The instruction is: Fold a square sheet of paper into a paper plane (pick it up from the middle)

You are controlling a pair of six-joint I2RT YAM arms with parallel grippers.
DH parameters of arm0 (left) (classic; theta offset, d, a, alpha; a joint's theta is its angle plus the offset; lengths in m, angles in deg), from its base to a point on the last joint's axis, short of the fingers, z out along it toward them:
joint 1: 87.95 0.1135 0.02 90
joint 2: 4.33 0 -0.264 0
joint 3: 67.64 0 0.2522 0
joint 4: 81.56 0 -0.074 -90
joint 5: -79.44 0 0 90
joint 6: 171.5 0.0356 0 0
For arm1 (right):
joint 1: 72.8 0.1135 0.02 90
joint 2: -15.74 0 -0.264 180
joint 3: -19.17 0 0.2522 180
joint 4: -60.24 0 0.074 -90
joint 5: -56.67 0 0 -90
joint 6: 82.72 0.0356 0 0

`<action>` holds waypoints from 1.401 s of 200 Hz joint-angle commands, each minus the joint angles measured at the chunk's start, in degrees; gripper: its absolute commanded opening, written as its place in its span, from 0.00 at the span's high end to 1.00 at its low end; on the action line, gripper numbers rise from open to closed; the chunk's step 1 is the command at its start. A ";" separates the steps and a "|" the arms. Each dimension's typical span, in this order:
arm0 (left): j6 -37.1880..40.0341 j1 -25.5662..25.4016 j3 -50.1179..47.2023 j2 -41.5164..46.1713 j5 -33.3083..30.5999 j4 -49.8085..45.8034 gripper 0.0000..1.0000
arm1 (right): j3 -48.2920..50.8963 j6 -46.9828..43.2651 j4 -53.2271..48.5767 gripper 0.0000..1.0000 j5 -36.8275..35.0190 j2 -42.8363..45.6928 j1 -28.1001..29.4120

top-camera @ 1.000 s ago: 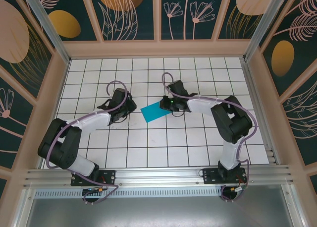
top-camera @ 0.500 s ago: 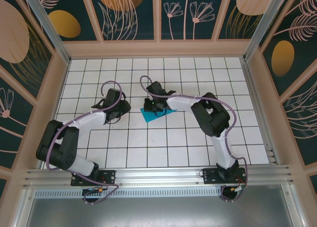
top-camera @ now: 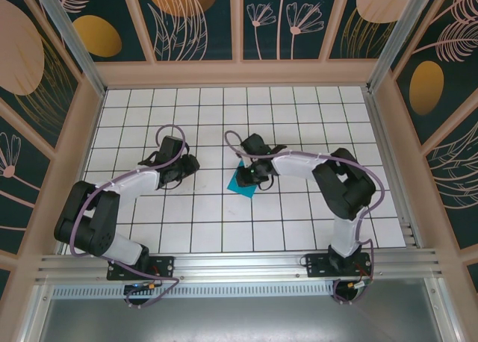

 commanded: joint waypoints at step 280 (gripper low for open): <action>-7.87 -14.61 8.21 -12.07 20.66 3.60 0.39 | -0.90 12.52 5.52 0.60 -7.42 -9.37 -12.40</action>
